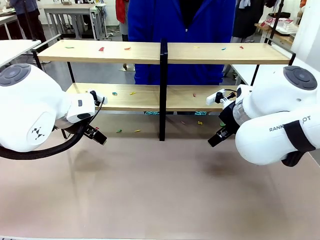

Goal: Clean the shelves.
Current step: Pick up the Duster when the human hands it over.

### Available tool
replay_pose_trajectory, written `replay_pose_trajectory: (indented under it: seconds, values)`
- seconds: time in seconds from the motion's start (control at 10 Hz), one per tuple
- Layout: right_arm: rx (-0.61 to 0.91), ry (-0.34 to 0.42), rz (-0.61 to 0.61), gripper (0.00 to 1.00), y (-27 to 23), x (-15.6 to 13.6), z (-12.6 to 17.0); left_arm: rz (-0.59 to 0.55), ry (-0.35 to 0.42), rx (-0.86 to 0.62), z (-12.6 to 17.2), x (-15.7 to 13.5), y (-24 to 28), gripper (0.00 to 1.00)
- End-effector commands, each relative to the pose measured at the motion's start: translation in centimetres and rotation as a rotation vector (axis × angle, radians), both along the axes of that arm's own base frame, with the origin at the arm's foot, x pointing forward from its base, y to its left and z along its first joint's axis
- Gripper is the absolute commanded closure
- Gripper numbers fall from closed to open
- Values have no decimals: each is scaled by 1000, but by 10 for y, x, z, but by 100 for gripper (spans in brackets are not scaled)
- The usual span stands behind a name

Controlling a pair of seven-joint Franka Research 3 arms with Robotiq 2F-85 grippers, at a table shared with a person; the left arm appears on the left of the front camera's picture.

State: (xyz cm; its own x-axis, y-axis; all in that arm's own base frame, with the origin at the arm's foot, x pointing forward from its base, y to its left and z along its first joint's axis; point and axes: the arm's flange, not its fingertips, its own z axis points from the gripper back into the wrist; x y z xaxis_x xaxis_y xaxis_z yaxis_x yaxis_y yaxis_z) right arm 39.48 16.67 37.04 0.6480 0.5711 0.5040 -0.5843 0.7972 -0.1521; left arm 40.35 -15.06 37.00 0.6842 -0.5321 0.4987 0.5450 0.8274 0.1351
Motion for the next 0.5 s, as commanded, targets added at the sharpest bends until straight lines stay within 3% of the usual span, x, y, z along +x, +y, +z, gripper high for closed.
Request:
replay_pose_trajectory:
  seconds: [0.0, 0.2, 0.4]
  values:
    - [1, 0, 0, 0, 0, 0, 0, -1, 0, 0, 0, 0, 0, 0]
    - [16, -2, 1, 0, -5, -15, 7, -27, -2, -20, 8, -13, -1, 0]
    - [72, -59, 0, 0, -29, -52, 55, -48, -49, -24, 55, -46, 10, 0]
